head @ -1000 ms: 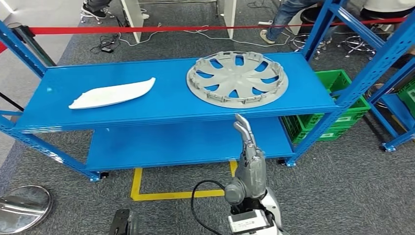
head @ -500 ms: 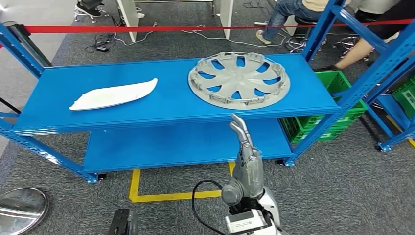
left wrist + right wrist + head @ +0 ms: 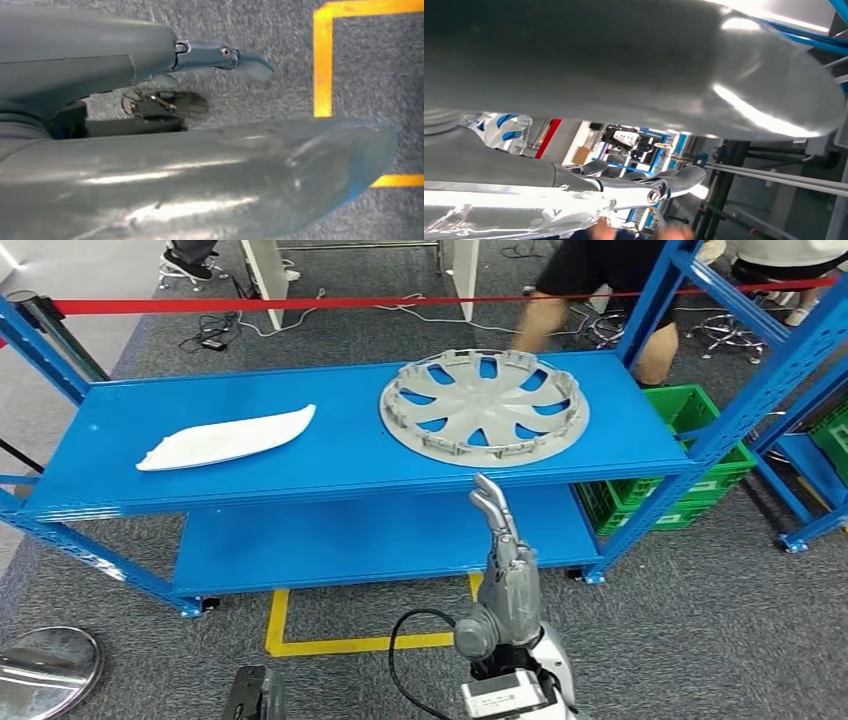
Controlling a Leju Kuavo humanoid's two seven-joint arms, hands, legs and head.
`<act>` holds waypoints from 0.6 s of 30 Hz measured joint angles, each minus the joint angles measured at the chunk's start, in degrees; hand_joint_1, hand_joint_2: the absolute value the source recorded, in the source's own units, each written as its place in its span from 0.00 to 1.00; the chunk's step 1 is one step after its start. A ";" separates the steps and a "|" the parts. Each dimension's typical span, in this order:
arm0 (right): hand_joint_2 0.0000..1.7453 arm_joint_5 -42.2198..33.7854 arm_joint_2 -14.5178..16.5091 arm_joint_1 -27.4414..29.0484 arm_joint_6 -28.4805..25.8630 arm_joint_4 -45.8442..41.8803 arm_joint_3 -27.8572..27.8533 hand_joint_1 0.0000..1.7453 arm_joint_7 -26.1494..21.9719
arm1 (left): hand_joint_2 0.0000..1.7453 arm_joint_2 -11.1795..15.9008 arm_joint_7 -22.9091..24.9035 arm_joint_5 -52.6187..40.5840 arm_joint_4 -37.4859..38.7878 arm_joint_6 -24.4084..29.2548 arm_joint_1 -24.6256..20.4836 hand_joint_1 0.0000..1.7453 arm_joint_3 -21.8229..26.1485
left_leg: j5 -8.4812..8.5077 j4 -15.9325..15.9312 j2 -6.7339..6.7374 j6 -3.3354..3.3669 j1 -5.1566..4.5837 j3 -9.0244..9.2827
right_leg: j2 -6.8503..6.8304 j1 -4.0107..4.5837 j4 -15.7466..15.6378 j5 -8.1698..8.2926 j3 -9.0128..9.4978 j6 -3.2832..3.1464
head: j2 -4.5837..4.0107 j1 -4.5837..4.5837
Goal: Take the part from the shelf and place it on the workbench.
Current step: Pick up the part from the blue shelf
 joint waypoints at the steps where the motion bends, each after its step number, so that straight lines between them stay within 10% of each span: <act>1: 0.00 0.03 0.00 0.01 0.00 0.00 0.01 0.00 -0.02 | 0.00 -0.03 -0.28 0.00 -0.01 -0.50 -0.03 0.00 0.06 | -0.51 0.59 0.02 -0.34 0.06 -0.26 | -0.02 -0.05 -0.16 -0.01 0.14 -0.39 | 0.00 -0.02; 5: 0.00 0.09 -0.64 1.23 0.00 0.00 0.03 0.00 -0.08 | 0.00 -0.01 -0.90 0.03 -0.02 -1.68 0.02 0.00 0.24 | -6.11 12.74 0.05 -1.08 0.09 -6.55 | -0.24 -0.22 -0.43 -0.72 0.66 -1.51 | 0.00 -0.22; 7: 0.00 0.11 -1.17 2.05 0.02 0.00 0.03 0.00 -0.07 | 0.00 0.03 -0.91 0.04 -0.02 -1.14 0.17 0.00 0.29 | -5.89 16.34 0.05 -1.09 0.10 -8.93 | -0.19 -0.21 -0.43 -1.34 1.19 -1.66 | 0.00 -0.23; 11: 0.00 0.17 -1.57 2.59 0.08 0.00 0.04 0.00 -0.08 | 0.00 0.04 -0.32 -0.22 -0.02 2.36 0.23 0.00 0.39 | 2.05 4.24 0.12 -0.67 0.11 -3.93 | -0.02 -0.09 -0.23 -2.01 2.82 -0.71 | 0.00 -0.38; 18: 0.00 0.29 -1.93 2.89 0.10 -0.02 0.05 0.00 -0.09 | 0.00 -0.08 0.25 -0.48 -0.02 3.54 0.19 0.00 0.47 | 1.76 0.13 0.04 1.46 0.28 -1.99 | -0.26 0.08 3.91 -5.25 0.81 1.24 | 0.00 -0.18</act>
